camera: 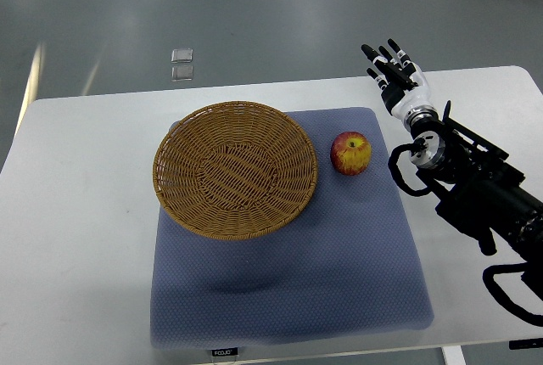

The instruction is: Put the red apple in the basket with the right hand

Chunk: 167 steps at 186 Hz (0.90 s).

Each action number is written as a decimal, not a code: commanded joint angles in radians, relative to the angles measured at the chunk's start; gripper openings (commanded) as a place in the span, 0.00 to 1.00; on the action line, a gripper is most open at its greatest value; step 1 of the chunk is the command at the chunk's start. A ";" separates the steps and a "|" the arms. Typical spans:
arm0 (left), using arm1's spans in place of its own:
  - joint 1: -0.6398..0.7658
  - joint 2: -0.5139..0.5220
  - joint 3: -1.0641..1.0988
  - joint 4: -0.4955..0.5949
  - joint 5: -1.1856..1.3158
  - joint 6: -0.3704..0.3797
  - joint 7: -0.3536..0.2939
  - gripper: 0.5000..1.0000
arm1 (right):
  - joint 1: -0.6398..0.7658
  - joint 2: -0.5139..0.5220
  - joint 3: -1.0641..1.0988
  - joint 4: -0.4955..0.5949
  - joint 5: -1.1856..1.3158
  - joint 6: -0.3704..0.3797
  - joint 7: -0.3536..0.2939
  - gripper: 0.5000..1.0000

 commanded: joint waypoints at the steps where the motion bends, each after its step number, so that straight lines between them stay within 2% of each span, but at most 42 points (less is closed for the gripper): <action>1: -0.002 0.000 -0.002 0.002 0.000 0.000 0.000 1.00 | 0.000 0.000 -0.001 0.000 -0.001 0.000 -0.001 0.84; 167: 0.008 0.000 0.000 0.003 0.000 0.000 0.000 1.00 | -0.011 -0.003 -0.002 0.000 0.000 -0.015 0.005 0.84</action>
